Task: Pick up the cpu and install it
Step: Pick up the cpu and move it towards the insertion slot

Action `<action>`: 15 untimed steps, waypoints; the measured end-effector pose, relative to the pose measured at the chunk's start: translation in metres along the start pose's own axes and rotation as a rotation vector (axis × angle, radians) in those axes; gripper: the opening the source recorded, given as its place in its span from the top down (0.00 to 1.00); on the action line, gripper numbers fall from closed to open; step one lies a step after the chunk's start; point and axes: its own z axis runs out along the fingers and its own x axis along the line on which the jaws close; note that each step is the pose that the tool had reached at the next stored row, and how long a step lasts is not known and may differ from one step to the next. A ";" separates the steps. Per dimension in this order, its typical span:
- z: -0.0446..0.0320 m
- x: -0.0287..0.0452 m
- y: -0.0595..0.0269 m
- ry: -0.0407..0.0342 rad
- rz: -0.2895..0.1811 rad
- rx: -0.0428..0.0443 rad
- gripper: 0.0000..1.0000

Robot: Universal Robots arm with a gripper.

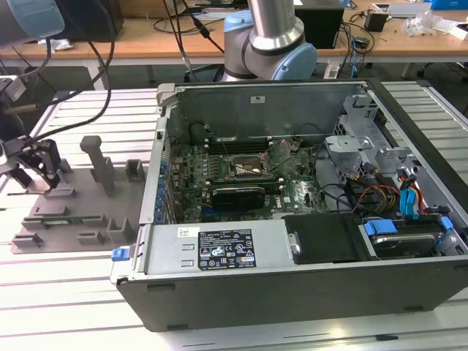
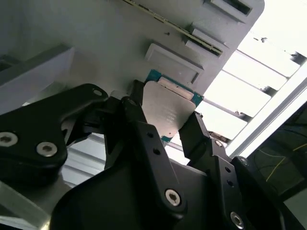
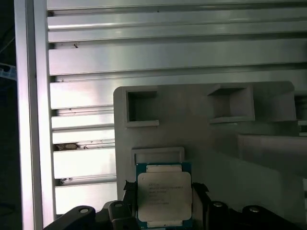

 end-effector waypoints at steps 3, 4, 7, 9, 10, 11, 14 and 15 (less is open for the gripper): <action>-0.0112 -0.0006 0.0006 0.0000 0.000 0.0000 0.45; -0.0142 -0.0008 0.0008 0.0000 0.000 0.0000 0.45; -0.0231 -0.0014 0.0013 0.0000 0.000 0.0000 0.45; -0.0303 -0.0018 0.0018 0.0000 0.000 -0.0001 0.45; -0.0352 -0.0020 0.0020 0.0001 0.000 0.0000 0.45; -0.0396 -0.0022 0.0023 0.0000 0.000 -0.0001 0.45; -0.0498 -0.0027 0.0029 0.0000 0.000 0.0000 0.45; -0.0533 -0.0029 0.0031 -0.0001 0.000 -0.0001 0.45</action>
